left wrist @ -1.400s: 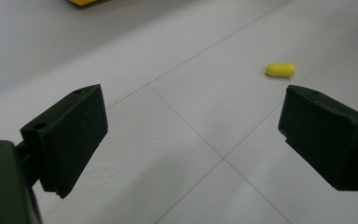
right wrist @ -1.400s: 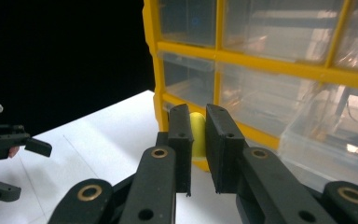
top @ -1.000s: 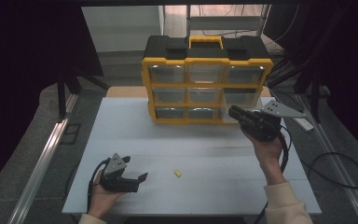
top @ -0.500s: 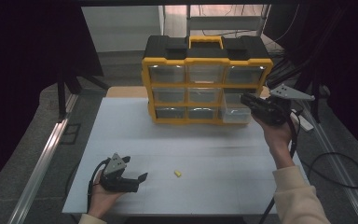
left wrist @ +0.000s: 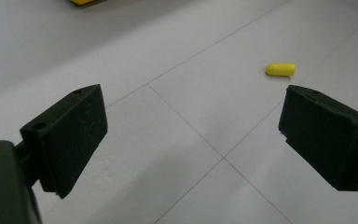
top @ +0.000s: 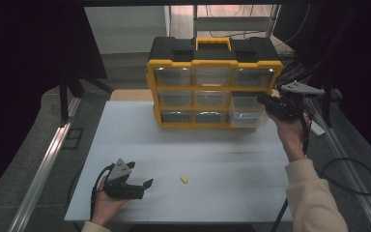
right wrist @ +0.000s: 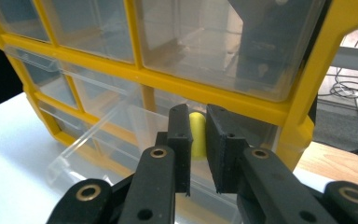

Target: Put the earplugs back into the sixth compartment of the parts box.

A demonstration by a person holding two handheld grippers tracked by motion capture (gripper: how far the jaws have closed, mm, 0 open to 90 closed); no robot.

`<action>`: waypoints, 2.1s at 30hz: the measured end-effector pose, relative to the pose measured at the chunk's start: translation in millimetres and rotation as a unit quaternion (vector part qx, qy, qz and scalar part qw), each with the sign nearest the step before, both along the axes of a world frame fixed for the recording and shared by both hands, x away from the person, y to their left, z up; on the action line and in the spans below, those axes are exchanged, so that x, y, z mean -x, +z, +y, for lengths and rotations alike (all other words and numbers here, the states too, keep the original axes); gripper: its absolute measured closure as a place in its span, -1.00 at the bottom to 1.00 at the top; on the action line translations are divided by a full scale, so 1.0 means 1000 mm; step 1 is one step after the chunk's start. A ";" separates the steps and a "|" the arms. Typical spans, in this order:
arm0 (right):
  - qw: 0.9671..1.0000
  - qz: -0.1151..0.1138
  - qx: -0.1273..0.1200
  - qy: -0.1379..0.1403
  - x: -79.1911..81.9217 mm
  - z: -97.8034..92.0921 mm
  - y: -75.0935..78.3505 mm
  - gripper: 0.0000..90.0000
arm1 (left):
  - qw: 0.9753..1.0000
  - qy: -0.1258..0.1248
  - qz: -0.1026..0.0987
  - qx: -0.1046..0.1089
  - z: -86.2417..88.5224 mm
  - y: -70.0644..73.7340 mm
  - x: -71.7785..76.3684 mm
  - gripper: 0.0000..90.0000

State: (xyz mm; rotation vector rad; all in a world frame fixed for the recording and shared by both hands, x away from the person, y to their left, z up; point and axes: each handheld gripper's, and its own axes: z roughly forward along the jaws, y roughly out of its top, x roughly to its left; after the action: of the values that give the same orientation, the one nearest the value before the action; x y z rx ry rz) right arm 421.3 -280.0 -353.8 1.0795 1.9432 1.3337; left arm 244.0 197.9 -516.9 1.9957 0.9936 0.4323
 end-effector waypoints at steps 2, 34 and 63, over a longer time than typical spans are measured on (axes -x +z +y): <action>1.000 0.002 0.000 -0.001 -0.001 0.000 -0.001 0.77 | 1.000 0.000 0.000 0.000 0.000 0.000 0.000 -0.83; 0.990 0.008 -0.009 0.141 0.078 0.050 -0.030 -0.47 | 1.000 0.000 -0.001 -0.002 -0.001 -0.001 0.000 -0.83; 0.962 0.089 0.069 0.249 0.085 0.132 -0.077 -0.46 | 1.000 -0.001 -0.002 -0.004 -0.001 -0.001 0.001 -0.83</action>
State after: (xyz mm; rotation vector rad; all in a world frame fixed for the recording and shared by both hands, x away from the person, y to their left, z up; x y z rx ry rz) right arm 335.9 -148.4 -430.5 0.6826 2.5175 1.3548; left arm 243.1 196.7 -517.5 2.0024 0.9895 0.4390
